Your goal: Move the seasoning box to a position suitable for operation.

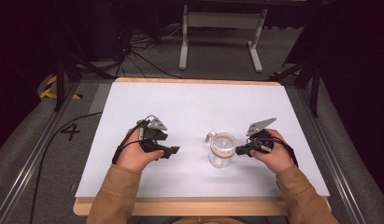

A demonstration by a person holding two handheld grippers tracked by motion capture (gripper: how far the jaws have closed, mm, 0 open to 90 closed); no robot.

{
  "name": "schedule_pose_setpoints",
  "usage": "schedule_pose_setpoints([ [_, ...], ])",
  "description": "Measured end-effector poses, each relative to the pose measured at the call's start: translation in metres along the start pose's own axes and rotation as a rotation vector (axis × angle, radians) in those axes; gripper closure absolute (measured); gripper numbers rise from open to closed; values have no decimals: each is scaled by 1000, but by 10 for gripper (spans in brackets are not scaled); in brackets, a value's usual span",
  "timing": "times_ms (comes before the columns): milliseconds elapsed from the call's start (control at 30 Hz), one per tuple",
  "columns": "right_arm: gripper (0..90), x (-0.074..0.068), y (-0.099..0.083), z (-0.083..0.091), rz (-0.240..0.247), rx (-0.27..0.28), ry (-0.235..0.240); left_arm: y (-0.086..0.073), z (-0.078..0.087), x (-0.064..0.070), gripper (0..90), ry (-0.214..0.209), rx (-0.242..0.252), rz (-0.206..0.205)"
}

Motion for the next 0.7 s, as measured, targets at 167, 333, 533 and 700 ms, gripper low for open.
schedule_pose_setpoints([
  [167,900,-9,1,0,22,-13,14,0,-1,-1,316,2,3,-9],
  [333,900,-18,1,1,44,-25,28,0,-2,0,316,-4,4,6],
  [533,900,-34,-1,2,75,-59,58,0,-3,-1,316,-6,2,3],
  [700,900,-44,-4,1,97,-89,80,0,-3,-1,316,-8,2,2],
])
Point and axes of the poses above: each handheld gripper's, and its own axes: z roughly backward along the jaws, y roughly out of its top, x roughly to its right, the point moved 10 cm from there along -z, roughly forward along the jaws, and after that the axes turned 11 degrees about -z, right-handed, at the moved point
